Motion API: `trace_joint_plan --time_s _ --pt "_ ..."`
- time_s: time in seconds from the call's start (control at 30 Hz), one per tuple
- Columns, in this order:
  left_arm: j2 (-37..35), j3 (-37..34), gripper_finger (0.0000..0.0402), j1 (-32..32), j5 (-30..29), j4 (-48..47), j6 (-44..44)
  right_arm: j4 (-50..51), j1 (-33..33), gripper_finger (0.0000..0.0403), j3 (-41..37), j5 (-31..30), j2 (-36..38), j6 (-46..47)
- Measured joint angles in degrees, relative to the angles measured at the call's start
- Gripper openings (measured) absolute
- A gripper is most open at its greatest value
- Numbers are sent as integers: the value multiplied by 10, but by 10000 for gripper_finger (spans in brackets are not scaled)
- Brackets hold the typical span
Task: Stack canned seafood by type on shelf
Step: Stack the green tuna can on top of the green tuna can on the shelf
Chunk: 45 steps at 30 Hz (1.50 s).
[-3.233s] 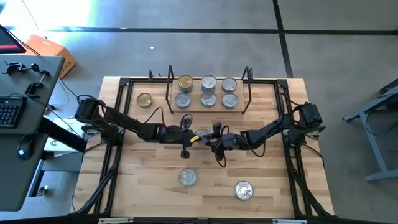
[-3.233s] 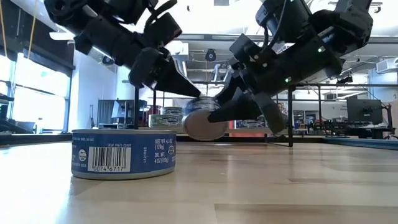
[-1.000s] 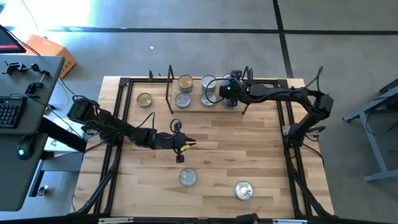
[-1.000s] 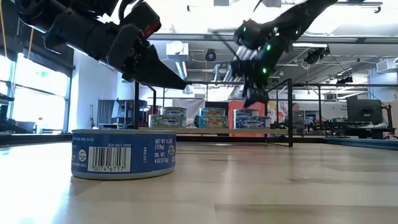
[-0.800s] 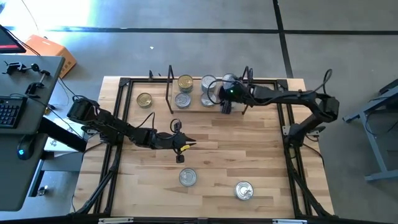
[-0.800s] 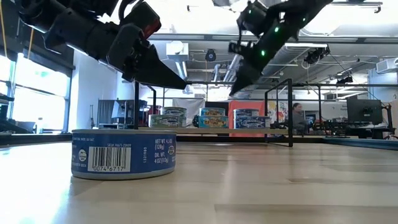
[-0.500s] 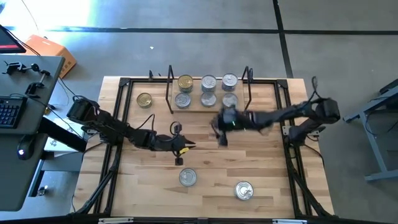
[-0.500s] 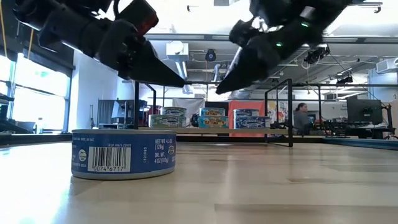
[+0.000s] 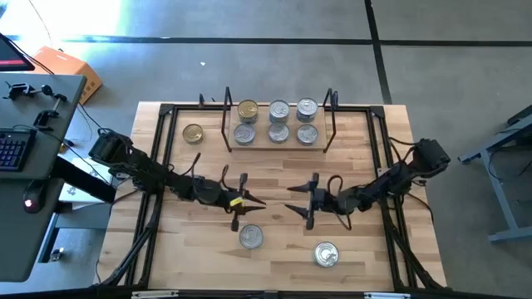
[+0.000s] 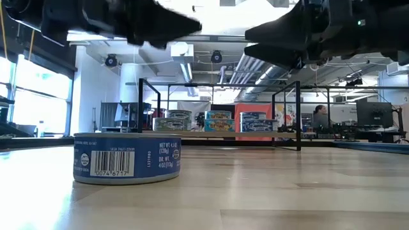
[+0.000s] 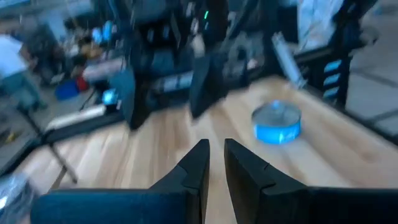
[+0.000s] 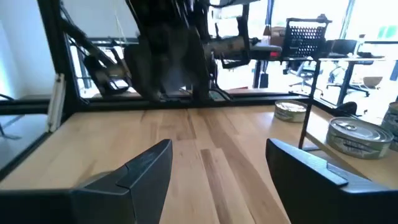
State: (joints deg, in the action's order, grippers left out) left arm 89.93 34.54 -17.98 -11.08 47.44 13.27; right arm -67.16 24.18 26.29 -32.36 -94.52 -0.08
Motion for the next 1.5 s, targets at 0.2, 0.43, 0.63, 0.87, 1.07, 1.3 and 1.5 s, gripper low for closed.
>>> trace_joint_plan --time_s 0.2,0.43,0.63,0.87,1.07,1.3,1.5 --pt "0 1 39 -1 12 70 -25 25 -14 251 3 25 0 2" --pt "-49 1 39 -42 16 -105 -41 42 -33 251 3 52 0 1" --pt "-127 1 39 -87 -61 -357 -224 102 -58 251 3 90 0 25" --pt "-190 1 39 -97 -314 -699 -574 138 -80 251 3 91 0 62" --pt "-200 1 41 12 -393 -914 -835 135 -90 251 3 91 0 61" --pt "-198 0 76 233 -353 -956 -736 134 -93 251 3 92 0 61" --pt "-198 0 122 390 -321 -890 -590 136 -93 251 3 93 0 61"
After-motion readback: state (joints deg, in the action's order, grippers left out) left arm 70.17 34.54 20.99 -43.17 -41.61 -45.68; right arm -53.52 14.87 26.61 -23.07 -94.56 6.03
